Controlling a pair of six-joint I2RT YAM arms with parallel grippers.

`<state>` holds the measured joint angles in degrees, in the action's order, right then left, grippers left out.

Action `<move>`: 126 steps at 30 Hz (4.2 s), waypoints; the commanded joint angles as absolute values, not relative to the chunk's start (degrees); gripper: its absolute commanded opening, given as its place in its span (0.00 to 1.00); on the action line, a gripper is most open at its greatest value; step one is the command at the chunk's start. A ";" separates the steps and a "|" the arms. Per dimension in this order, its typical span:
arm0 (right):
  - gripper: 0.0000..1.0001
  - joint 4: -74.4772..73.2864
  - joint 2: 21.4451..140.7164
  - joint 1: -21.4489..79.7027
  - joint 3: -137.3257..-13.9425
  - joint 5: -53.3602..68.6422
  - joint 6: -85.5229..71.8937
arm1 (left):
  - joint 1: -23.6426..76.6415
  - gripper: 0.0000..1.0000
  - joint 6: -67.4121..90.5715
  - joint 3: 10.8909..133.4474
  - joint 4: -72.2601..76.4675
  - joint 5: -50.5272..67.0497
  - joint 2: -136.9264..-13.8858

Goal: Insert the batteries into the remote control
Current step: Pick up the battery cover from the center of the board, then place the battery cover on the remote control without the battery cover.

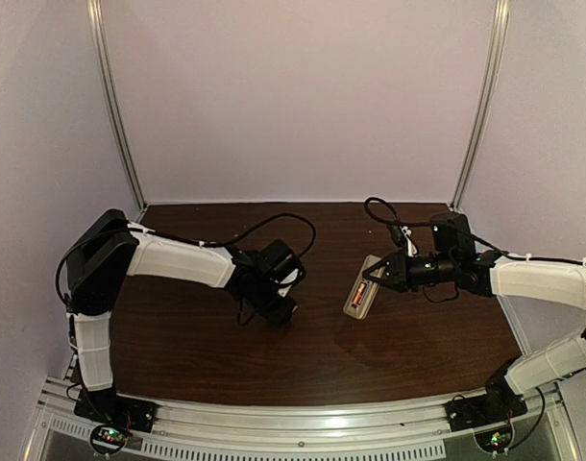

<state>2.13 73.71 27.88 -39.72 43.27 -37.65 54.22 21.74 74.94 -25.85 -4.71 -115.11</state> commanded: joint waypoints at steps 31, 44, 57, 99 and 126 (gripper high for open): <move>0.00 41.57 76.42 41.95 -25.43 23.77 -60.70 | 65.08 0.18 28.56 75.88 -30.37 3.08 -93.56; 0.00 47.93 80.62 46.92 -23.14 19.14 -66.60 | 66.94 0.18 25.97 81.65 -35.23 -3.04 -99.43; 0.00 53.39 85.21 49.28 -23.59 19.23 -69.18 | 68.27 0.19 22.88 85.03 -37.37 -5.52 -103.20; 0.00 52.57 83.99 49.48 -23.28 19.83 -68.72 | 68.49 0.19 23.72 86.16 -37.63 -4.65 -107.13; 0.00 60.95 85.41 49.92 -22.32 23.05 -70.54 | 68.37 0.56 24.61 85.43 -37.25 -4.32 -105.98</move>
